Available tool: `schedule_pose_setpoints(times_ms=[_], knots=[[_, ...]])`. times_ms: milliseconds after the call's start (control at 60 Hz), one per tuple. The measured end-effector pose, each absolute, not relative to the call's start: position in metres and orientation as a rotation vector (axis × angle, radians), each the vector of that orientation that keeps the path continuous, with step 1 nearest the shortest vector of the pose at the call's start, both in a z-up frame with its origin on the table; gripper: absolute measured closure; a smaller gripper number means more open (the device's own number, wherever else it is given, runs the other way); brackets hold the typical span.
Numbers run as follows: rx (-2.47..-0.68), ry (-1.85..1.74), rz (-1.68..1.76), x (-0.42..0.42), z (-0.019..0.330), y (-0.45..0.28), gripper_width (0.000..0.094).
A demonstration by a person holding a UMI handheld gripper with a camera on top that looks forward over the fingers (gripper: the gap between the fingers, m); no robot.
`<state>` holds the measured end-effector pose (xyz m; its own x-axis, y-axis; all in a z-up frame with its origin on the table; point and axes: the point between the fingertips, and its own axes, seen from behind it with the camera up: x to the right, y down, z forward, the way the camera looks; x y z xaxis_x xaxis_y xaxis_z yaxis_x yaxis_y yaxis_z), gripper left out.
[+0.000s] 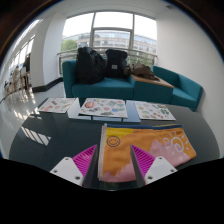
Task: Fold towel
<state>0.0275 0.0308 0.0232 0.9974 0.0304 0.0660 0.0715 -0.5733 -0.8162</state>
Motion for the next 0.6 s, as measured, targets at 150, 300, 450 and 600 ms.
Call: schedule_pose_setpoints(times_ms=[150,300,450,600], knots=[[-2.261,-0.094,-0.051,0.016,-0.004,0.059,0.0416],[-2.286,-0.111,-0.034,0.011,-0.011,0.063,0.0663],[-2.291,-0.130,-0.127,0.023,-0.009,0.061,0.0906],[-2.294,-0.093,-0.051,0.021,-0.001,0.059,0.0906]])
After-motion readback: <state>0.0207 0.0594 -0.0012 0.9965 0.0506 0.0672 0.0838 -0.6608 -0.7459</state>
